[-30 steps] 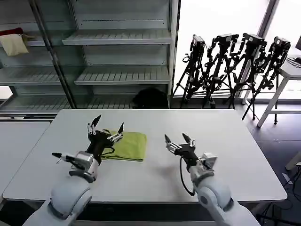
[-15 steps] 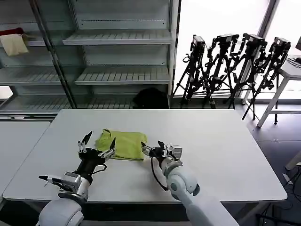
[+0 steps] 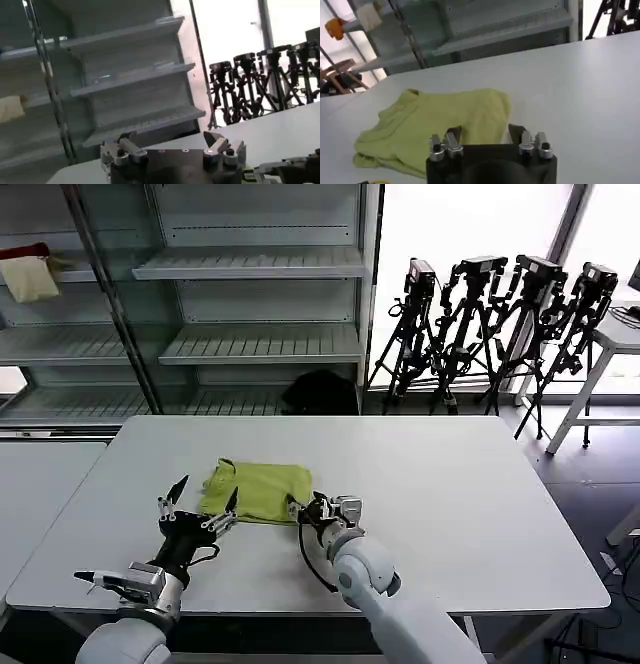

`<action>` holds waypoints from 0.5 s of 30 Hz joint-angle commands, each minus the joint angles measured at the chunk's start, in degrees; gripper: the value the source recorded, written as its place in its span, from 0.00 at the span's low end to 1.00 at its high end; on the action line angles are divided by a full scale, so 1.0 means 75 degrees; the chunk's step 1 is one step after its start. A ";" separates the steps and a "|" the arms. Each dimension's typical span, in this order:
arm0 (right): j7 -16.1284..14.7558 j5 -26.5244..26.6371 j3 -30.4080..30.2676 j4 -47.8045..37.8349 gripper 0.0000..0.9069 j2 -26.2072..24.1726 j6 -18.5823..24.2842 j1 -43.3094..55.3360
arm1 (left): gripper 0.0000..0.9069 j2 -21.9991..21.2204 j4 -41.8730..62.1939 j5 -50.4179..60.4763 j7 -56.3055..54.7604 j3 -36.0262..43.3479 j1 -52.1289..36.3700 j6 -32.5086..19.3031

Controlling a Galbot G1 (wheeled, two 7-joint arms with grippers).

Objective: Fold and organize the clothes.

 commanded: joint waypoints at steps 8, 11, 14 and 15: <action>0.0087 -0.0117 -0.0005 0.0131 0.74 -0.0012 0.0147 -0.0104 | 1.00 -0.0090 0.0044 0.0051 0.0042 -0.0075 0.0146 -0.0038; 0.0062 -0.0109 0.0090 0.0148 0.73 -0.0014 0.0228 -0.0133 | 1.00 -0.0098 0.0068 0.0057 0.0042 -0.0070 0.0136 -0.0037; -0.0031 -0.0079 0.0216 0.0099 0.69 0.0015 0.0337 -0.0166 | 1.00 -0.0114 0.0066 0.0087 0.0052 -0.0031 0.0145 -0.0042; -0.0061 -0.0076 0.0238 0.0074 0.68 0.0026 0.0390 -0.0186 | 1.00 -0.0119 0.0067 0.0098 0.0055 -0.0017 0.0149 -0.0042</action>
